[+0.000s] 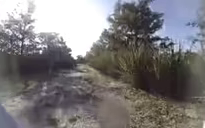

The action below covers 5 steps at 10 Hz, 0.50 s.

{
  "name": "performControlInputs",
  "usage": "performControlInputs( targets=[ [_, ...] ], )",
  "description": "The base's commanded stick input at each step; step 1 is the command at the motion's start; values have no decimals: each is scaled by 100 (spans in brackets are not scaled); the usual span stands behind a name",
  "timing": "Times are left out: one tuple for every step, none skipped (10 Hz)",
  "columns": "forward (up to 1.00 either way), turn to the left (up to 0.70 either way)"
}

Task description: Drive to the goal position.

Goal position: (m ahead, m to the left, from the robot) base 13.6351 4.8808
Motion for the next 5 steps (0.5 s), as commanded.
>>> performControlInputs(
  targets=[
    [100, 0],
    [100, 0],
    [100, 0],
    [100, 0],
    [100, 27]
  ],
)
